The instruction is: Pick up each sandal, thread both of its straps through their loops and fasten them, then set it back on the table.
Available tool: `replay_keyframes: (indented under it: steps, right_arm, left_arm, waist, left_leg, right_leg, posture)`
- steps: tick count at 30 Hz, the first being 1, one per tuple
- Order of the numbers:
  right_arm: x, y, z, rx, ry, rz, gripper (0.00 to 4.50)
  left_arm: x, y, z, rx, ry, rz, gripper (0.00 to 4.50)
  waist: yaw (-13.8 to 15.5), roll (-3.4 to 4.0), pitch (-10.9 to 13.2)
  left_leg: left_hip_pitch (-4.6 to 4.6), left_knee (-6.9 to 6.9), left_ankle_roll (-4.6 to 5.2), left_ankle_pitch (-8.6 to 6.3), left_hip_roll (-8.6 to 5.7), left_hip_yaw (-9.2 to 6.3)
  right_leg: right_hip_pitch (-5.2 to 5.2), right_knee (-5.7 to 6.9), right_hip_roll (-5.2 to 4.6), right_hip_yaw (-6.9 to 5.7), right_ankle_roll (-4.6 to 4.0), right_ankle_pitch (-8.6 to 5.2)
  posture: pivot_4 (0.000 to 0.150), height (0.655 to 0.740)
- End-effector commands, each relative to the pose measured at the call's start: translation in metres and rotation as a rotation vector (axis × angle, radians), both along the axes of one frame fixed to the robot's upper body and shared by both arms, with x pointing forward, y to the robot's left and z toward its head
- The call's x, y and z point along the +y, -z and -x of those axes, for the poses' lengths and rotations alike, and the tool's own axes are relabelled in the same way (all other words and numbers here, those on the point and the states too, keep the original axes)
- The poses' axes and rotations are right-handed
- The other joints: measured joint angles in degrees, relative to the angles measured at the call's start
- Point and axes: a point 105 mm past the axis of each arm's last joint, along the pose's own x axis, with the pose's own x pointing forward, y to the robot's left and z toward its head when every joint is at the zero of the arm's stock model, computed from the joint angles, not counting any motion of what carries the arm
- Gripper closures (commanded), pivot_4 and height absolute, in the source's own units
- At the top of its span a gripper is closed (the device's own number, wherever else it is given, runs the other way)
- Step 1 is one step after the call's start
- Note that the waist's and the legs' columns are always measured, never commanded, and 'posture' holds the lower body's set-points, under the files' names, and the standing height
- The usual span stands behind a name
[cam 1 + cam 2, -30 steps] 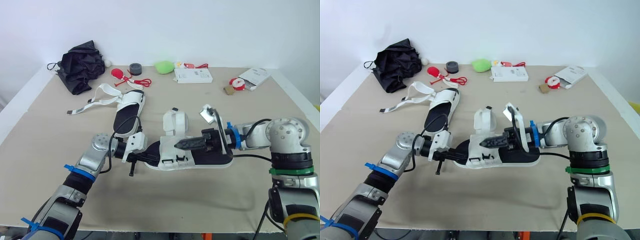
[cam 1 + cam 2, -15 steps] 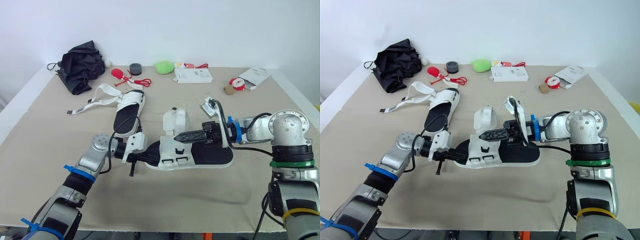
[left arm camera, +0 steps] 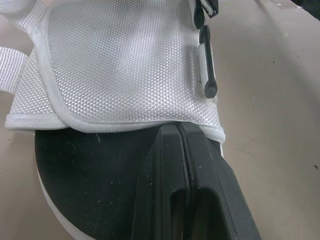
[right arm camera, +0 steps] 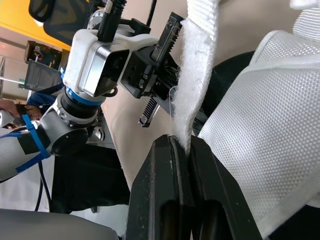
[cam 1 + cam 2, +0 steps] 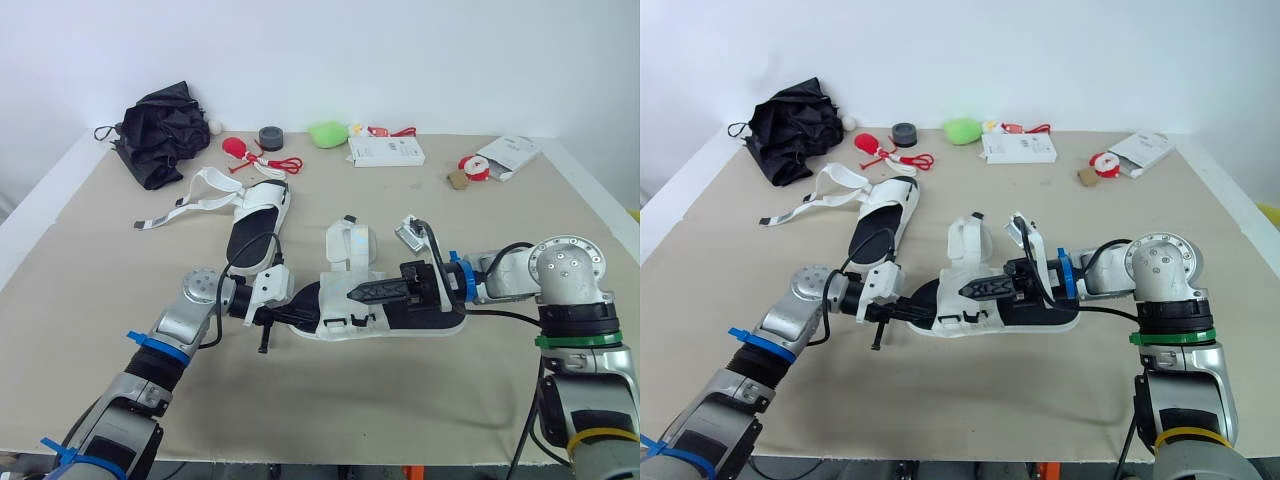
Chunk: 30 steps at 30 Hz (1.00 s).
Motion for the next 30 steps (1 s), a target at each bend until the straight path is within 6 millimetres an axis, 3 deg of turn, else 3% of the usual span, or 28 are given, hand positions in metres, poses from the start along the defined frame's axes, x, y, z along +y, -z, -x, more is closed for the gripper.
replay_keyframes:
  steps: [1,6,8,12,15,26,30]
  right_arm:
    - [-0.001,-0.018,-0.003,-0.06,0.002,-0.027,4.42]
    - [-0.001,-0.038,-0.013,-0.094,0.024,-0.075,4.42]
    - [-0.003,-0.029,-0.015,-0.077,0.042,-0.047,4.42]
    - [-0.006,0.0,-0.003,-0.021,0.025,0.017,4.42]
    - [-0.005,0.01,0.008,0.007,-0.004,0.024,4.42]
    - [-0.007,0.0,-0.002,-0.012,0.021,0.019,4.42]
    - [-0.007,-0.019,-0.007,-0.042,0.018,-0.036,4.42]
  left_arm:
    - [0.004,0.041,0.015,0.142,0.001,-0.119,4.5]
    - [0.004,0.041,0.014,0.142,-0.003,-0.117,4.5]
    - [0.004,0.041,0.014,0.143,-0.004,-0.117,4.5]
    - [0.004,0.041,0.015,0.144,-0.004,-0.118,4.5]
    - [0.005,0.041,0.015,0.143,-0.008,-0.118,4.5]
    - [0.002,0.041,0.015,0.148,-0.007,-0.113,4.5]
    - [0.002,0.042,0.016,0.15,-0.008,-0.113,4.5]
  waist:
    - [0.0,0.0,0.0]
    - [0.04,0.0,0.0]
    - [0.03,0.0,0.0]
    - [0.05,-0.01,0.0]
    - [-0.01,0.06,-0.03]
    - [0.0,0.05,-0.04]
    - [0.01,0.05,-0.03]
  left_leg:
    - [0.0,0.0,0.0,0.0,0.0,0.01]
    - [0.0,0.0,0.01,-0.01,0.0,0.03]
    - [-0.01,0.0,0.02,-0.01,0.0,0.0]
    - [-0.04,-0.01,0.06,-0.04,-0.01,-0.02]
    - [-0.05,-0.01,0.1,-0.06,-0.02,0.04]
    - [-0.03,-0.01,0.13,-0.08,-0.02,0.01]
    - [-0.03,0.0,0.13,-0.08,-0.03,0.03]
  right_leg:
    - [0.0,0.0,0.0,0.0,0.01,0.0]
    - [-0.02,0.0,0.01,-0.02,0.03,0.0]
    - [-0.01,-0.01,0.01,-0.04,0.02,-0.02]
    - [0.01,-0.04,-0.01,0.0,0.02,-0.04]
    - [-0.02,-0.04,-0.01,0.05,0.04,-0.03]
    - [0.0,-0.04,0.0,-0.03,0.06,-0.06]
    - [-0.01,-0.04,-0.01,-0.03,0.05,-0.06]
  posture:
    - [0.15,0.74]
    - [0.15,0.74]
    - [0.15,0.74]
    - [0.15,0.74]
    - [0.15,0.74]
    - [0.15,0.74]
    - [0.15,0.74]
